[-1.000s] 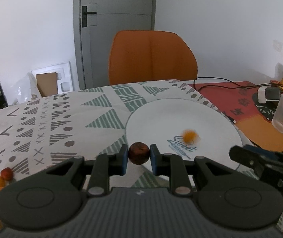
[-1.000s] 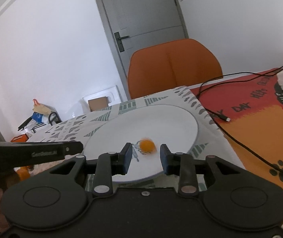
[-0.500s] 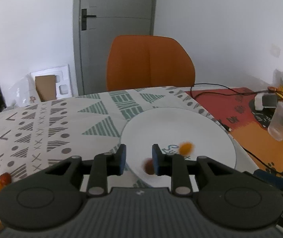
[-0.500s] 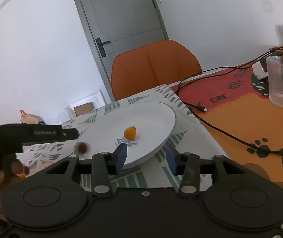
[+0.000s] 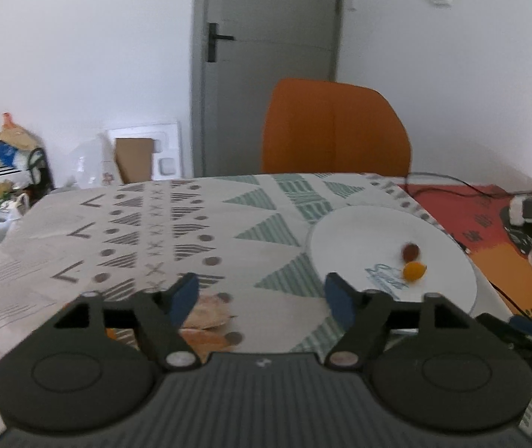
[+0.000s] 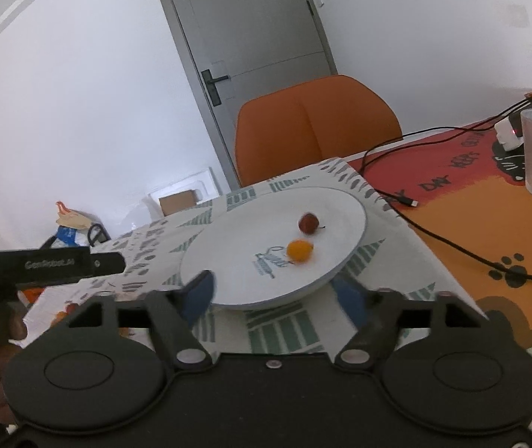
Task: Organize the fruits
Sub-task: 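Move both tools back toward the remaining fruits on the tablecloth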
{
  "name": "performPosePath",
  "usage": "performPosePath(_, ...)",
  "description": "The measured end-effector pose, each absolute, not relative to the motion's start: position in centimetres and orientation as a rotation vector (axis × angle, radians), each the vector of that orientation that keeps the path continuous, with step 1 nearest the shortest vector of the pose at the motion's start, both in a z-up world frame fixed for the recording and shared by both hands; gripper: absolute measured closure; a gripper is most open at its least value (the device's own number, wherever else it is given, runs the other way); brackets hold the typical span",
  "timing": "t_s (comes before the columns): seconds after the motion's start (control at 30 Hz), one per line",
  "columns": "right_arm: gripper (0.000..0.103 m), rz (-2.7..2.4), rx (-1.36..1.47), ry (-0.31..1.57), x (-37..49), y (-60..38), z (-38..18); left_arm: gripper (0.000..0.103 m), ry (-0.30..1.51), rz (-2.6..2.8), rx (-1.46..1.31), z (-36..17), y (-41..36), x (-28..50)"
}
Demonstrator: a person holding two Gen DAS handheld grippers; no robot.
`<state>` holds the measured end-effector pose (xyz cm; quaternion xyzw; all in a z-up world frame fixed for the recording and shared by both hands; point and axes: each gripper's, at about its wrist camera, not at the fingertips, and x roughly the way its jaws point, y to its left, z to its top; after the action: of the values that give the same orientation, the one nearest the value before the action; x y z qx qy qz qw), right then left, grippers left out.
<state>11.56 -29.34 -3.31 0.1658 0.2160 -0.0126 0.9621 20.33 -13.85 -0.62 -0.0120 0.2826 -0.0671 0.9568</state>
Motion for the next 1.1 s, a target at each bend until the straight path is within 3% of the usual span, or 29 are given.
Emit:
performPosePath(0.2, 0.001, -0.019, 0.305, 0.410, 11.1, -28.1, -2.7, 0.013, 0.541, -0.084, -0.062, -0.1, -11.3, 18.8)
performPosePath(0.3, 0.000, -0.005, 0.292, 0.414, 11.1, -27.4, -2.6, 0.004, 0.521, -0.062, -0.097, 0.2, -10.1, 18.0)
performPosePath(0.47, 0.000, 0.013, 0.285, 0.418, 11.1, -26.5, -2.6, 0.000, 0.511, -0.034, -0.086, 0.4, -8.9, 16.9)
performPosePath(1.1, 0.000, 0.109, 0.239, 0.428, 10.4, -22.1, -2.3, 0.000, 0.545, 0.040, -0.105, -0.4, -3.3, 13.0)
